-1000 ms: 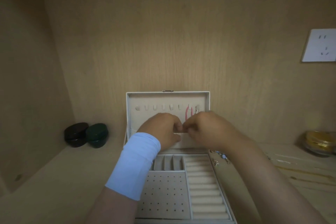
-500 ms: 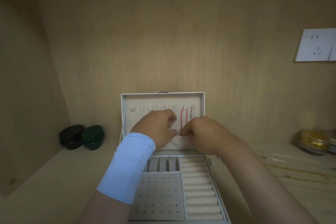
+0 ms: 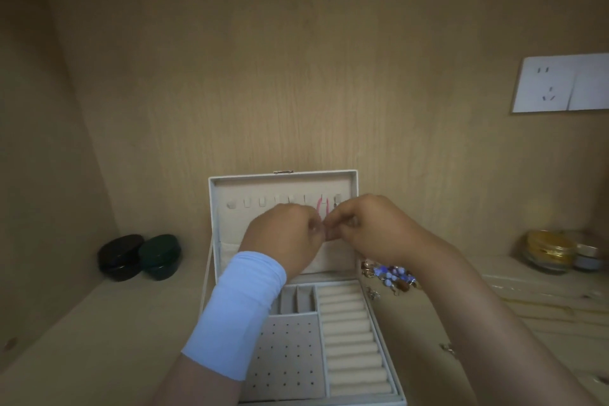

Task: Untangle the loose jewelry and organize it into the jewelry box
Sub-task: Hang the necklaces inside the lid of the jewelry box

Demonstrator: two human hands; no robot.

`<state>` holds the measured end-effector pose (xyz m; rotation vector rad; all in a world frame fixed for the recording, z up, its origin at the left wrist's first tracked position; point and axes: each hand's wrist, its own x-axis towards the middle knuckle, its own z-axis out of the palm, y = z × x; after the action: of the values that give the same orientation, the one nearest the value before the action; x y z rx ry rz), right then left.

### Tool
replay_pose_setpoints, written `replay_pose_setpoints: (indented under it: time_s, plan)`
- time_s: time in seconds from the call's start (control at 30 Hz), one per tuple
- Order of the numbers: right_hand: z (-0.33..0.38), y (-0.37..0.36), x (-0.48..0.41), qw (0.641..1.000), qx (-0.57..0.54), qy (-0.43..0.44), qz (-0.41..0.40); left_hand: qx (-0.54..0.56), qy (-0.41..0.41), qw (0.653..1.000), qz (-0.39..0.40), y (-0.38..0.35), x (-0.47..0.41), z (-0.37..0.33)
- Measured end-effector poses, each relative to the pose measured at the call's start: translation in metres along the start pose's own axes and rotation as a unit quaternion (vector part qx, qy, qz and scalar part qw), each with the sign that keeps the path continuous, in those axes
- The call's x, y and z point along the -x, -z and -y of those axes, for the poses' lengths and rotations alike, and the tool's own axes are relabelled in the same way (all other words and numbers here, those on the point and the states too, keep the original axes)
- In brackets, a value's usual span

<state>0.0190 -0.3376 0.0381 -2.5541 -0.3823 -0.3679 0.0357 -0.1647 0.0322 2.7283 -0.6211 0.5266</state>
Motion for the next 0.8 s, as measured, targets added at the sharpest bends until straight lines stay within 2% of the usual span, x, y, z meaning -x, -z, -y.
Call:
replay_pose_setpoints:
  time_s: [0.2, 0.33, 0.5, 0.63, 0.7, 0.8]
  plan:
    - [-0.030, 0.049, 0.037, 0.998, 0.054, -0.016, -0.012, 0.057, -0.089, 0.994, -0.021, -0.008, 0.008, -0.032]
    - [-0.062, 0.069, 0.079, 0.993, 0.097, -0.055, 0.045, 0.107, -0.147, 0.983, 0.003, -0.020, 0.014, -0.073]
    - [-0.092, 0.069, 0.124, 0.981, 0.123, -0.107, 0.106, 0.068, -0.185, 0.971, 0.135, -0.045, 0.019, -0.137]
    - [-0.112, 0.050, 0.143, 0.981, 0.104, -0.114, 0.114, -0.002, -0.143, 0.954, 0.263, -0.074, 0.021, -0.157]
    - [-0.122, 0.040, 0.149, 0.982, 0.085, -0.129, 0.106, -0.019, -0.122, 0.949, 0.291, -0.087, 0.024, -0.158]
    - [-0.132, 0.027, 0.153, 0.984, 0.065, -0.135, 0.101, -0.022, -0.106, 0.951, 0.291, -0.101, 0.028, -0.152]
